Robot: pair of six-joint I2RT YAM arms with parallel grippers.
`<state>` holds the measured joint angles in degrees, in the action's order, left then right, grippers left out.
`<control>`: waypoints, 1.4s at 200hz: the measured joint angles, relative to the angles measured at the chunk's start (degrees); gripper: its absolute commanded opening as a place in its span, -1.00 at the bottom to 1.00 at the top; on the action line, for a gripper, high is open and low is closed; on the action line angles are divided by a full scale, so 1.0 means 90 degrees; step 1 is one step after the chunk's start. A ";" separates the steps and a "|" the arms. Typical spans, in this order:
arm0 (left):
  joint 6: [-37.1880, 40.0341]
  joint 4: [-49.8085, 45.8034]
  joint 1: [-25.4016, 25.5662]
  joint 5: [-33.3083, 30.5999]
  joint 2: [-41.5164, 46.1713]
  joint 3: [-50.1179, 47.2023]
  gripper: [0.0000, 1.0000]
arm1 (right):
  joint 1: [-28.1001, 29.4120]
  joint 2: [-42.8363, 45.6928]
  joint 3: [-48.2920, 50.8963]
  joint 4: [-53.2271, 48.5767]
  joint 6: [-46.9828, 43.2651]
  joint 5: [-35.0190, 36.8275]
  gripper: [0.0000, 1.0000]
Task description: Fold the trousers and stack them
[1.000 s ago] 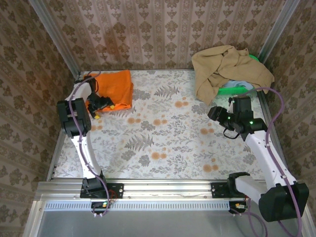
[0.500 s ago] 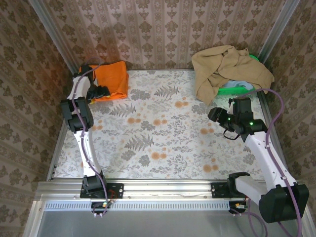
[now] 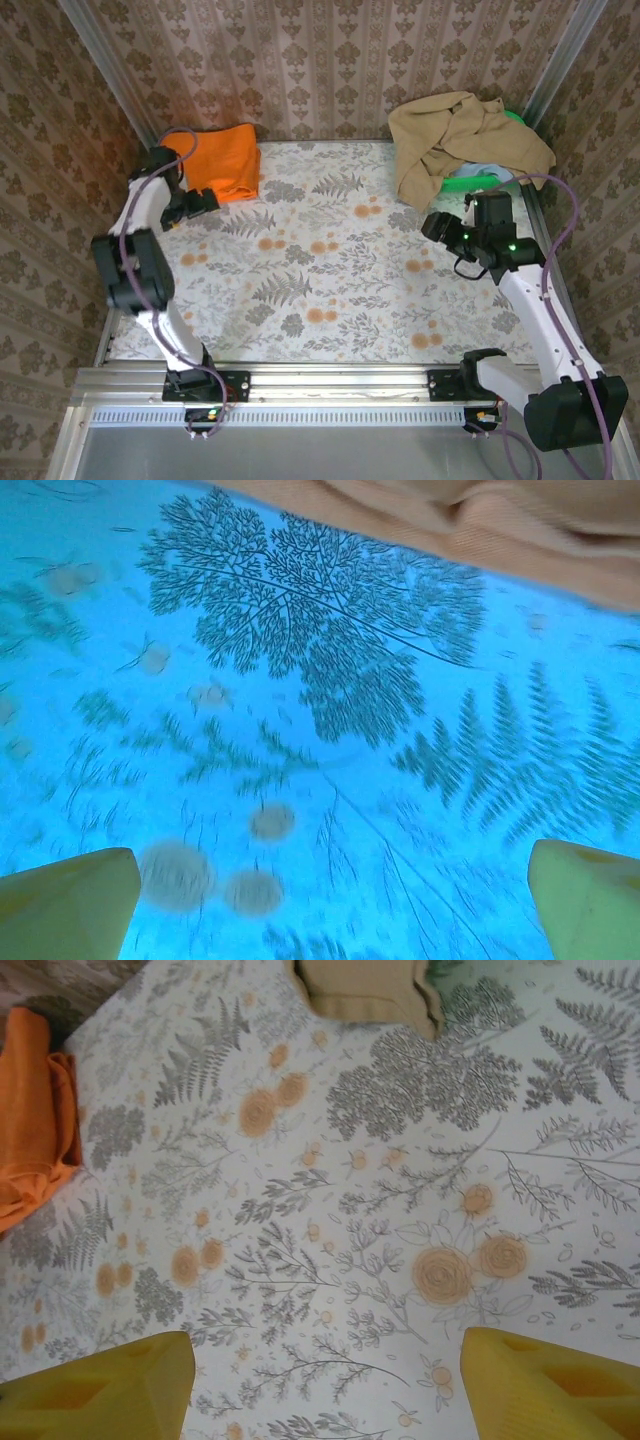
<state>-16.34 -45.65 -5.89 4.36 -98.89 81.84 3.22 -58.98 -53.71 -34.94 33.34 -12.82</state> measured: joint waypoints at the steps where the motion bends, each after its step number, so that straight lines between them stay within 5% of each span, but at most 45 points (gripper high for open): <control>1: -0.0017 0.0019 0.0007 0.0000 0.0114 -0.0068 1.00 | 0.0000 0.0000 -0.0015 0.0000 -0.0002 -0.0007 0.47; 10: -0.0092 0.0073 0.0075 -0.0027 0.0838 -0.0461 0.99 | 0.0007 0.0002 -0.0092 0.0002 -0.0024 -0.0039 0.48; 21: -0.0180 0.0121 0.0238 -0.0112 0.1817 -0.0925 0.99 | 0.0044 0.0024 -0.0165 0.0024 -0.0019 -0.0107 0.99; 45: -0.0291 0.0221 0.0712 -0.0517 0.3684 -0.1683 1.00 | 0.0199 0.0187 -0.0194 0.0248 -0.0063 -0.0126 1.00; 66: -0.0372 0.0559 0.1411 -0.1319 0.5129 -0.2319 0.99 | 0.0617 0.0401 -0.0119 0.0741 -0.0070 0.0775 1.00; 105: -0.0053 0.3116 0.2611 -0.3490 0.6564 -0.4918 1.00 | 0.0942 0.0393 0.0799 0.2577 -0.1489 0.2382 1.00; 131: 0.0976 0.5258 0.2824 -0.4503 0.6183 -0.6628 1.00 | 0.0709 0.0403 0.2125 0.4107 -0.2555 0.2402 1.00; 159: 0.1940 0.7393 0.2730 -0.4636 0.5207 -0.7577 1.00 | 0.0338 0.0107 0.2934 0.5183 -0.3113 0.2334 1.00; 226: 0.2397 1.1759 0.1615 -0.2934 0.1732 -0.7968 0.99 | 0.0107 -0.1819 0.3529 0.7628 -0.3577 0.2018 1.00; 280: 0.2535 1.2420 0.1426 -0.2011 0.0877 -0.7533 1.00 | -0.0090 -0.2467 0.3878 0.9226 -0.3636 0.1972 1.00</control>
<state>6.48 66.13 6.94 -13.74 -91.00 14.04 2.42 -81.19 -18.81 48.10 0.62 4.93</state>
